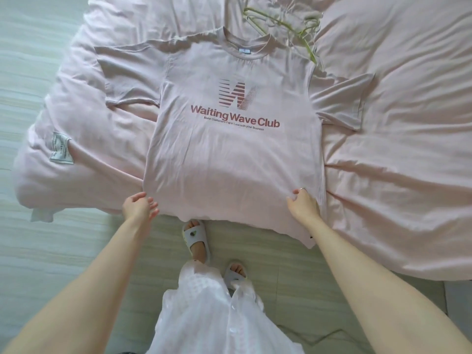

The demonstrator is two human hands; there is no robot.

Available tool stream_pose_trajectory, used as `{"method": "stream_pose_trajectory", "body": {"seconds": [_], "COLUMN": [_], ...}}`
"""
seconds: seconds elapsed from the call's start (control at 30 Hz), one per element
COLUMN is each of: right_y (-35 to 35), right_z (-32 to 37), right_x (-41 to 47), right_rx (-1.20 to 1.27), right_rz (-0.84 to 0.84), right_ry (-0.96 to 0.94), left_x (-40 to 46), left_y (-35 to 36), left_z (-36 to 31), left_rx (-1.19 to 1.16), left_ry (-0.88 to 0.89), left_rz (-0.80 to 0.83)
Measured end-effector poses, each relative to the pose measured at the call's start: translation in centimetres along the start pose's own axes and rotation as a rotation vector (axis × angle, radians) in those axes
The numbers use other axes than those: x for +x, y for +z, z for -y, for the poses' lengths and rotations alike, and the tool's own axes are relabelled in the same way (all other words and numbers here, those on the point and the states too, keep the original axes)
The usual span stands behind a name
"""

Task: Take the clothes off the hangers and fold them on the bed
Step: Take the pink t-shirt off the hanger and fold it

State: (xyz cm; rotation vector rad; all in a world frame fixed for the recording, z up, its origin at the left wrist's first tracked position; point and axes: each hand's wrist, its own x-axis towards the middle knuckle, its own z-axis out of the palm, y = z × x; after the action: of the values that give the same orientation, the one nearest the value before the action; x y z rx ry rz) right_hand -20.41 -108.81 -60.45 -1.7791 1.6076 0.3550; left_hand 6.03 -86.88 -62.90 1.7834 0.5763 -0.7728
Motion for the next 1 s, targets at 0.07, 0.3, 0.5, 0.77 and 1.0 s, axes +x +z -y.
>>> {"method": "stream_pose_trajectory", "body": {"seconds": [0.07,0.3,0.5,0.77,1.0], "right_y": [-0.3,0.3,3.5,8.8,10.9], "right_z": [3.2,16.1,27.6,36.6,39.6], "right_x": [1.1,5.8,9.3,11.7,14.5], "right_rx": [-0.005,-0.001,-0.056,-0.332,-0.504], "right_rz": [0.001,0.044,0.134,0.24,0.317], "right_ry": [-0.07,-0.176,-0.3,-0.539,-0.583], "left_x": [1.1,8.2,17.0,23.4,25.8], "left_y": [1.0,3.2,4.8,6.8,6.5], "left_z": [-2.3,-12.1,-19.6,-23.4,-24.6], "left_rx": [0.007,-0.022,-0.092,-0.178,0.026], "left_ry": [0.044,0.08,-0.023,-0.091,0.053], "left_rz": [0.04,0.166,0.132,-0.045,0.042]}}
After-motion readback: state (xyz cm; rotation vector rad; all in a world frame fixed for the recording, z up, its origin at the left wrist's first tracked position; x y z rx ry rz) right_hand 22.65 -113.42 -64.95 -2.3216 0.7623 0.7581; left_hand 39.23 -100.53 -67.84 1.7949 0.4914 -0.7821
